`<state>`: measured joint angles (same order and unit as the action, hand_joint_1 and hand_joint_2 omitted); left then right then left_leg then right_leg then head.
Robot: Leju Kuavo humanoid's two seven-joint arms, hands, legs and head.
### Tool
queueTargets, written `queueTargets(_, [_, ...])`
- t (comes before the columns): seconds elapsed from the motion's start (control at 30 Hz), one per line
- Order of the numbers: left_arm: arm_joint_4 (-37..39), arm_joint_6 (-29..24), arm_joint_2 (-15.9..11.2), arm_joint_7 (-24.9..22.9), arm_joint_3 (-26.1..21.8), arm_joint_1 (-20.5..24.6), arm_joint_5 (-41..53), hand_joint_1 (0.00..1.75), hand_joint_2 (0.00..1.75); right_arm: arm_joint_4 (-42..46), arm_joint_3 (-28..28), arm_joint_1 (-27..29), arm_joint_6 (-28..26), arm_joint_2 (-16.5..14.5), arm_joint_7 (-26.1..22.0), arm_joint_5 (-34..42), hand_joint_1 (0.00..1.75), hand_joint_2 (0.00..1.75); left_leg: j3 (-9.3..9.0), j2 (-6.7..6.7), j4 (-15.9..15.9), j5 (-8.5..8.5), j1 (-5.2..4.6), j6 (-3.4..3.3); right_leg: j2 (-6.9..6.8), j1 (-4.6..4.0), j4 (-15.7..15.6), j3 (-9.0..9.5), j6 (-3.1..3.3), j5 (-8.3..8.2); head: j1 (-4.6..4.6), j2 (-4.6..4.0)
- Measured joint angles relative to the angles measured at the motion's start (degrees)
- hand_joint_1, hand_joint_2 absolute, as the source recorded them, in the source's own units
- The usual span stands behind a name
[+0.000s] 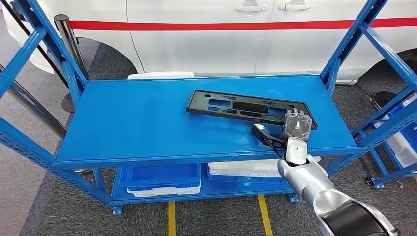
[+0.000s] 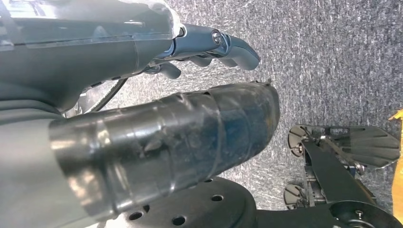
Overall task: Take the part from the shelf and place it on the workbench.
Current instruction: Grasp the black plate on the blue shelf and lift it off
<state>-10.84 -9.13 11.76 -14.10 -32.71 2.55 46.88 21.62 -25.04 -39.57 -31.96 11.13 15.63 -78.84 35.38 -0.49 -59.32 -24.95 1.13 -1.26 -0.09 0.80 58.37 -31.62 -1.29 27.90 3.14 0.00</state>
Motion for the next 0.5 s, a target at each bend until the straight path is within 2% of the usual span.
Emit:
queueTargets(0.27, [0.00,-0.04,0.00,0.07,-0.08,0.02,-0.01,0.00,0.00,-0.55,1.12,-0.30,0.12,0.20,-0.35,-0.31,1.75,1.75,-0.39,0.00,0.01,-0.03,0.02,0.03,0.00,-0.02,-0.02,0.41,0.02,0.03,0.01,0.00])
queueTargets(0.5, [0.00,-0.34,0.00,1.00,-0.46,0.05,0.22,0.00,0.00,-0.57,3.26,-0.28,0.24,0.07,-2.62,-0.91,1.75,1.75,-0.47,0.00,0.01,-0.03,0.03,0.03,0.00,-0.03,-0.03,0.54,0.02,0.03,0.00,0.00])
